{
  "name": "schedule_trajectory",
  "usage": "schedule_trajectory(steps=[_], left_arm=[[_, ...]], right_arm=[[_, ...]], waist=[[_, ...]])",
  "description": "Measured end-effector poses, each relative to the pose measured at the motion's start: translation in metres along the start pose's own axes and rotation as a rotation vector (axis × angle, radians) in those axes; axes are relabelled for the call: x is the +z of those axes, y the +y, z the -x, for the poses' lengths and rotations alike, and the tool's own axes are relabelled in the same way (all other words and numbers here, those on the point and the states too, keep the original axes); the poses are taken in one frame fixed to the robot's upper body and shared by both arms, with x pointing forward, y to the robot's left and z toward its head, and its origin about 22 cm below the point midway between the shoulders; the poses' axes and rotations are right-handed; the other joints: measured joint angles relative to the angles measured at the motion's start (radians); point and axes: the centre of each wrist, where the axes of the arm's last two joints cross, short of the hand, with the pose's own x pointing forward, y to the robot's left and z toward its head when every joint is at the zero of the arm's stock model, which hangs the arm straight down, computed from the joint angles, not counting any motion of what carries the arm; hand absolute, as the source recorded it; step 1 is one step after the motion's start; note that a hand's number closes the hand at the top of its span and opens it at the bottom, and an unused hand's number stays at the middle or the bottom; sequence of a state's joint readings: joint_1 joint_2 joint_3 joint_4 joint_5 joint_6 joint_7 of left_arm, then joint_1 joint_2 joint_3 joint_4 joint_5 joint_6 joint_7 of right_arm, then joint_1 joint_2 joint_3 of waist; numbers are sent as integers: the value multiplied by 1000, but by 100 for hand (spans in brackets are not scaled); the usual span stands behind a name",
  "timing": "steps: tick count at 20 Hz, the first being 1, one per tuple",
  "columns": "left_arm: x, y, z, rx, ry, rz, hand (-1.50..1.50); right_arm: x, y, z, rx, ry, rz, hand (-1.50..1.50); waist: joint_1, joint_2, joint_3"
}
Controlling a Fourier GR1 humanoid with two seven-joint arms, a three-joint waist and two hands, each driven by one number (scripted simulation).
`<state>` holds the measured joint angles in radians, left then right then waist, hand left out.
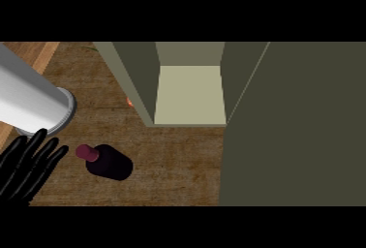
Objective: Pick up the wine, place it into the cabinet and close the cabinet
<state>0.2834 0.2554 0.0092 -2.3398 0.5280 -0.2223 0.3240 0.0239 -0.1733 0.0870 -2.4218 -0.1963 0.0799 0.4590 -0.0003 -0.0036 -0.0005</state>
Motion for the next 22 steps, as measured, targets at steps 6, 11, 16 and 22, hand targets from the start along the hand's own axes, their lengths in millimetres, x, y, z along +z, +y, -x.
schedule_trajectory(steps=[6,11,16,22], left_arm=[[-1,19,-5,38,-14,-10,-150],[-4,37,-6,104,-4,5,-150],[-3,52,8,126,35,18,-150],[-7,65,34,126,74,24,-150]], right_arm=[[-2,-4,-4,15,3,15,-150],[-8,1,-10,5,9,-1,-150],[-5,-3,-9,18,12,15,-150],[-7,-1,-13,20,25,2,-150]], waist=[[-1,0,0],[-2,1,0],[-4,2,0],[-8,2,0]])
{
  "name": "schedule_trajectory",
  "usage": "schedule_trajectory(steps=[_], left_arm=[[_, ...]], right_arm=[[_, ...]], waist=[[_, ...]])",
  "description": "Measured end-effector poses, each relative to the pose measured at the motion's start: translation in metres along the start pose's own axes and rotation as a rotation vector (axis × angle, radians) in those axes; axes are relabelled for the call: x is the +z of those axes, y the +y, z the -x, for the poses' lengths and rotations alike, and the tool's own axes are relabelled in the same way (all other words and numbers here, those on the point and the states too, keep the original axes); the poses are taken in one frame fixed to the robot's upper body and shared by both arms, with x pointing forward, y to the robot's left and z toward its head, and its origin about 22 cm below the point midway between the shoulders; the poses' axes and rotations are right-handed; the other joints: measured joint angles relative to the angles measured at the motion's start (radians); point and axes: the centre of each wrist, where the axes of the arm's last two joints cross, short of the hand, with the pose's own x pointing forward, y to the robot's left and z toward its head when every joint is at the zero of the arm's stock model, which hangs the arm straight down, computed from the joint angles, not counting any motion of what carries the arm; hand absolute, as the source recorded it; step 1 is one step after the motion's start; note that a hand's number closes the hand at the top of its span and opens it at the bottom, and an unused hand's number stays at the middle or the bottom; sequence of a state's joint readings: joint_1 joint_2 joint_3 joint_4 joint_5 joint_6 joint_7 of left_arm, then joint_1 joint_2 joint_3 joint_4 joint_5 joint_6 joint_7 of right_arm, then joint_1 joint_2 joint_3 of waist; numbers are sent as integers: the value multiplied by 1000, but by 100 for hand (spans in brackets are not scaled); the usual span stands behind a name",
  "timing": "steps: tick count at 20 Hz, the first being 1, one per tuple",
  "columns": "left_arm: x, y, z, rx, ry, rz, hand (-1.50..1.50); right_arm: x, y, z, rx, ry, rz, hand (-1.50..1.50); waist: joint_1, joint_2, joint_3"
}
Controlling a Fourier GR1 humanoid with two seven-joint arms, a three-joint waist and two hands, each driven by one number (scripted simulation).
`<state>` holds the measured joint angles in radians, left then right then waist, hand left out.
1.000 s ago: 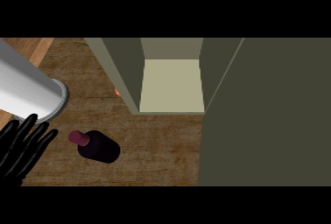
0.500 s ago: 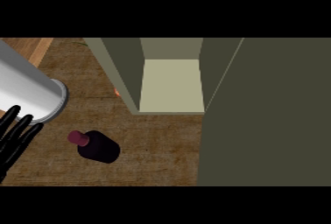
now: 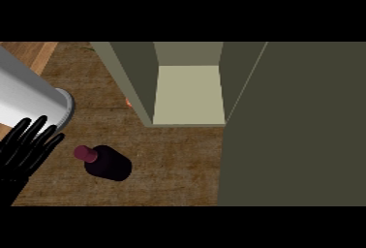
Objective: Pick up the wine, place it into the cabinet and close the cabinet
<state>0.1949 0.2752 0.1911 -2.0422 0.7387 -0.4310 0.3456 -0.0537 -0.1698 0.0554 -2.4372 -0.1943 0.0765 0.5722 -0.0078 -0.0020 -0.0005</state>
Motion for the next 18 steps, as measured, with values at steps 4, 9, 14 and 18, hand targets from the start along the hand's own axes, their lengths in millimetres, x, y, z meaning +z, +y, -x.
schedule_trajectory(steps=[4,9,14,18], left_arm=[[-4,10,20,5,17,-9,-150],[-7,17,46,-16,3,-36,-150],[-13,31,67,-33,2,-62,-150],[-13,40,84,-30,15,-68,-150]], right_arm=[[0,1,2,-6,-4,-6,-150],[-1,5,1,-21,-7,-10,-150],[-1,5,0,-15,-3,-4,-150],[-1,2,-1,4,-8,0,-150]], waist=[[0,0,0],[1,0,0],[0,1,0],[0,1,0]])
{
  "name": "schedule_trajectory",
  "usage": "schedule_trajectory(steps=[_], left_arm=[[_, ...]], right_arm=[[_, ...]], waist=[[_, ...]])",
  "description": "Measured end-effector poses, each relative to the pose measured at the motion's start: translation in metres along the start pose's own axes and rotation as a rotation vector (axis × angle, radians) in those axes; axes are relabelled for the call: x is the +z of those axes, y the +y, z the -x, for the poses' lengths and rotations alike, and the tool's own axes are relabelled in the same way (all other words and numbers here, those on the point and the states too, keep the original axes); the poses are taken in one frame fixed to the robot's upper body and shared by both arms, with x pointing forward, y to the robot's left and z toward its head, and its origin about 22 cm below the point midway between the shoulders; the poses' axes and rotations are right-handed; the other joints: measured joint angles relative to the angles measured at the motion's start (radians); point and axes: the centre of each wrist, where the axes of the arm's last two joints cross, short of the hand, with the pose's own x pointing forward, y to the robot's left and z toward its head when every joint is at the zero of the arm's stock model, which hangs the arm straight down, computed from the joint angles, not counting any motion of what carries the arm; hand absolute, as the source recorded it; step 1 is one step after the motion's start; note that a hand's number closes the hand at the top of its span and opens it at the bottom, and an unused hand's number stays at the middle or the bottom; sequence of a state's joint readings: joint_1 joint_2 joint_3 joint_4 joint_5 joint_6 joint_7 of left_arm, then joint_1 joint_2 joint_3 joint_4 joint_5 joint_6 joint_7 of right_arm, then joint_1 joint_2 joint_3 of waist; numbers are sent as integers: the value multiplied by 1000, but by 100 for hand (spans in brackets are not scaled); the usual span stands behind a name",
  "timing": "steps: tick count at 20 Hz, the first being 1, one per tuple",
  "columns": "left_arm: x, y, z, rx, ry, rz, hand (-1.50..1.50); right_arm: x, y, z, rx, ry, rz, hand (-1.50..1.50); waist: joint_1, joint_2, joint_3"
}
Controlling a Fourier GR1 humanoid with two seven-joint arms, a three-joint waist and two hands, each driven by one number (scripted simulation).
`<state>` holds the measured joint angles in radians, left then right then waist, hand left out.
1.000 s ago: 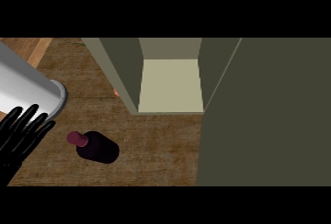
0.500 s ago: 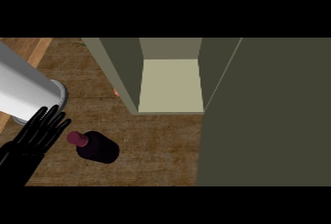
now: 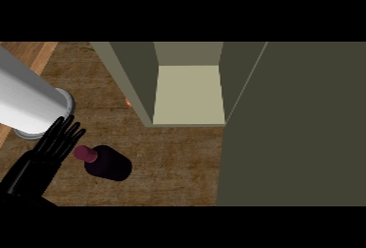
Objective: Pick up the wine, place it into the cabinet and close the cabinet
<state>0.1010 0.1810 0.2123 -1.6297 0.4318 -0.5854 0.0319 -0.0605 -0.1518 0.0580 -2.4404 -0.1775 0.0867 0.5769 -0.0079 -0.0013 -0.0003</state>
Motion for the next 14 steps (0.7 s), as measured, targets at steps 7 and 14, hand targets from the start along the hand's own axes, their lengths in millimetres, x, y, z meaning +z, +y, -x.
schedule_trajectory(steps=[7,14], left_arm=[[-2,7,23,0,21,10,-150],[-5,12,48,20,31,36,-150]], right_arm=[[-2,1,-2,-10,1,7,-150],[-4,3,-5,-14,4,9,-150]], waist=[[0,0,0],[-1,0,0]])
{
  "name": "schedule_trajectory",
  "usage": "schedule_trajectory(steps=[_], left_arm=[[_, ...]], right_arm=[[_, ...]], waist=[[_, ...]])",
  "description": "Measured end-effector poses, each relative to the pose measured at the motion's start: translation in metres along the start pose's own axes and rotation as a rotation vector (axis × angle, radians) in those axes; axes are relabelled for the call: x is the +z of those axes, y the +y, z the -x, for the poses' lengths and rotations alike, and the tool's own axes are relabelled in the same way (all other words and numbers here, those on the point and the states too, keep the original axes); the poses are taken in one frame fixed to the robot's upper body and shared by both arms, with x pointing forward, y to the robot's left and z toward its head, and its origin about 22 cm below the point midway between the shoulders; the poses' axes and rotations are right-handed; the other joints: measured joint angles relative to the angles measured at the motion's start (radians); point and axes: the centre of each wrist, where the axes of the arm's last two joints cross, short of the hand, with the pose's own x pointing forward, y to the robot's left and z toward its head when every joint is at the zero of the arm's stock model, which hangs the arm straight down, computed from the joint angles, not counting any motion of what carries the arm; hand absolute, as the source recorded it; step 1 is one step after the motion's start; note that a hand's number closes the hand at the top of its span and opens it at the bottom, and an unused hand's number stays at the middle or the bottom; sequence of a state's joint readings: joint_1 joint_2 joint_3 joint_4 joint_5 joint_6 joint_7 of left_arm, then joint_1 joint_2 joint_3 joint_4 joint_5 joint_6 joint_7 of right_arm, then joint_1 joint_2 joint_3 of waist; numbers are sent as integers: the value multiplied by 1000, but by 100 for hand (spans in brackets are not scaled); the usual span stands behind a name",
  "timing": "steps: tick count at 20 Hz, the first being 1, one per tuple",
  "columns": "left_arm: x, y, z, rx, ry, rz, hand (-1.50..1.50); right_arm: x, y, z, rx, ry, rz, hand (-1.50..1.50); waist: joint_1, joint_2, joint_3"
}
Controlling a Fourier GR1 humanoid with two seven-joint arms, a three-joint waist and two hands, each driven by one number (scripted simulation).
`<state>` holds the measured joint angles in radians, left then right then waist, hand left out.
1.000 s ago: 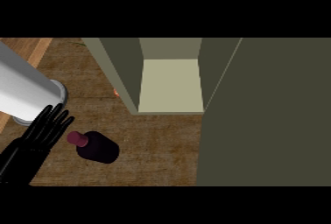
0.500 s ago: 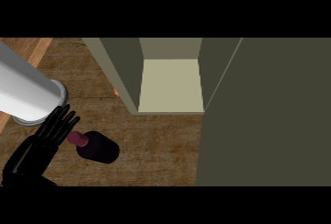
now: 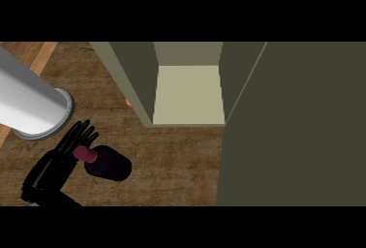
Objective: Pick up the wine, place it into the cabinet and close the cabinet
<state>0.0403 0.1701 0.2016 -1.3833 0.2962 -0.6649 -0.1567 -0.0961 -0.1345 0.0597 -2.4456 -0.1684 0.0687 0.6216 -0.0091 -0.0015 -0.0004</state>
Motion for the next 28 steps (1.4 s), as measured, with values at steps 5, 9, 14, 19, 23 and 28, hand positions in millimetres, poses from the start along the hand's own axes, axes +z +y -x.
schedule_trajectory(steps=[5,9,14,19,23,28], left_arm=[[-1,-3,14,4,7,2,-150],[-3,4,22,3,7,5,-150],[-6,-1,34,-2,14,10,-150],[-7,1,50,-7,27,6,-150],[-9,0,58,-1,39,8,-150],[-14,5,65,9,63,11,-150]], right_arm=[[2,-2,1,9,4,2,-150],[1,-2,0,15,5,-3,-150],[2,2,1,-3,2,-10,-150],[5,-1,-1,15,-4,-11,-150],[3,2,-4,6,-7,-14,-150],[3,1,-5,14,-9,-11,-150]], waist=[[0,0,0],[0,0,0],[2,0,0],[0,0,0],[2,0,0],[2,1,0]])
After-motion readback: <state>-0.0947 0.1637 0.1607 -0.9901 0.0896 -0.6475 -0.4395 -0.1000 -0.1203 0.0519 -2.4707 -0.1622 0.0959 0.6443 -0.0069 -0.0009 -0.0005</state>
